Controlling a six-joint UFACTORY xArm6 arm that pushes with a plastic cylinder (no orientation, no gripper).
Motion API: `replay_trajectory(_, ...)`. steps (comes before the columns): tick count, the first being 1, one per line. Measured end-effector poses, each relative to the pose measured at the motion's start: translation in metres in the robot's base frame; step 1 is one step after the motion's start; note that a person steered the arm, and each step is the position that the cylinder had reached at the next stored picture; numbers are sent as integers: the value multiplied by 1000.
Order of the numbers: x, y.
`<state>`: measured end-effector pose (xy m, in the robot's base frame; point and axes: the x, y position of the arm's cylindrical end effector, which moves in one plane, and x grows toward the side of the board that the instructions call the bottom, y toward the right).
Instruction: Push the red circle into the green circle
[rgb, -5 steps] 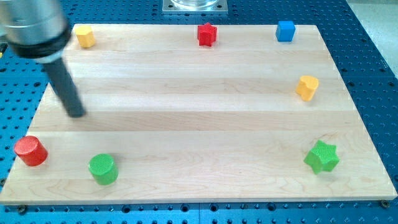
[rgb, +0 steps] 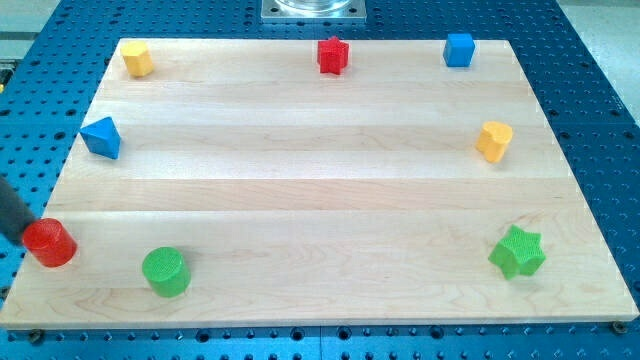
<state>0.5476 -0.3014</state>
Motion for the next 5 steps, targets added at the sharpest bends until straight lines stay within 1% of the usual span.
replay_trajectory(1, 13, 21)
replay_trajectory(2, 3, 45)
replay_trajectory(5, 3, 103)
